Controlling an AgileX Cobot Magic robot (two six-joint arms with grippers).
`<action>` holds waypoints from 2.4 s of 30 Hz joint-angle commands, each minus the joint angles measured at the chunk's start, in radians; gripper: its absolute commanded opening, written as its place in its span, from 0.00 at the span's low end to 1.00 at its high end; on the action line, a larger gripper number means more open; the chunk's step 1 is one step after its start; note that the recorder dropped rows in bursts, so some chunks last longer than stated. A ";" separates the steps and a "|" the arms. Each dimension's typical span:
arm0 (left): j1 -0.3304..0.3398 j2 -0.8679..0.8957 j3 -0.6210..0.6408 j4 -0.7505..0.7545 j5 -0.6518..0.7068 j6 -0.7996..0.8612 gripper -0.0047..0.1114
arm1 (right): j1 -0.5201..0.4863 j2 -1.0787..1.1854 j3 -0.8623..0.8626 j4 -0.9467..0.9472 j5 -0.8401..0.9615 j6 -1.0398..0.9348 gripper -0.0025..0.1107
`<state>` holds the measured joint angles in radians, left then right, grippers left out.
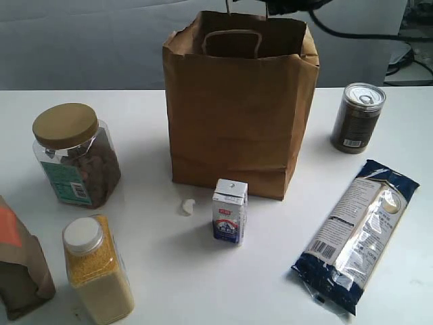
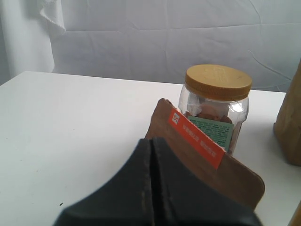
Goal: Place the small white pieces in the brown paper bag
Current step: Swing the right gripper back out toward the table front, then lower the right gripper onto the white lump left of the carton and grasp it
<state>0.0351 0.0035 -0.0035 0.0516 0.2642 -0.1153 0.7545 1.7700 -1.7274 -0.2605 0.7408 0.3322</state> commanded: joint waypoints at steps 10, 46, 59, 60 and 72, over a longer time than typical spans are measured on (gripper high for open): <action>-0.005 -0.003 0.004 -0.008 -0.004 -0.005 0.04 | -0.005 -0.459 0.580 -0.225 -0.134 0.288 0.02; -0.005 -0.003 0.004 -0.008 -0.004 -0.005 0.04 | 0.450 -0.007 0.479 -0.087 -0.232 0.206 0.22; -0.005 -0.003 0.004 -0.008 -0.004 -0.005 0.04 | 0.320 0.260 0.178 0.184 -0.015 0.030 0.38; -0.005 -0.003 0.004 -0.008 -0.004 -0.005 0.04 | 0.320 0.279 0.162 0.184 -0.002 0.030 0.38; -0.005 -0.003 0.004 -0.008 -0.004 -0.005 0.04 | 0.304 0.459 0.039 0.168 0.105 0.030 0.38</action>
<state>0.0351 0.0035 -0.0035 0.0516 0.2642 -0.1153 1.0755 2.2086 -1.6751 -0.0870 0.8292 0.3697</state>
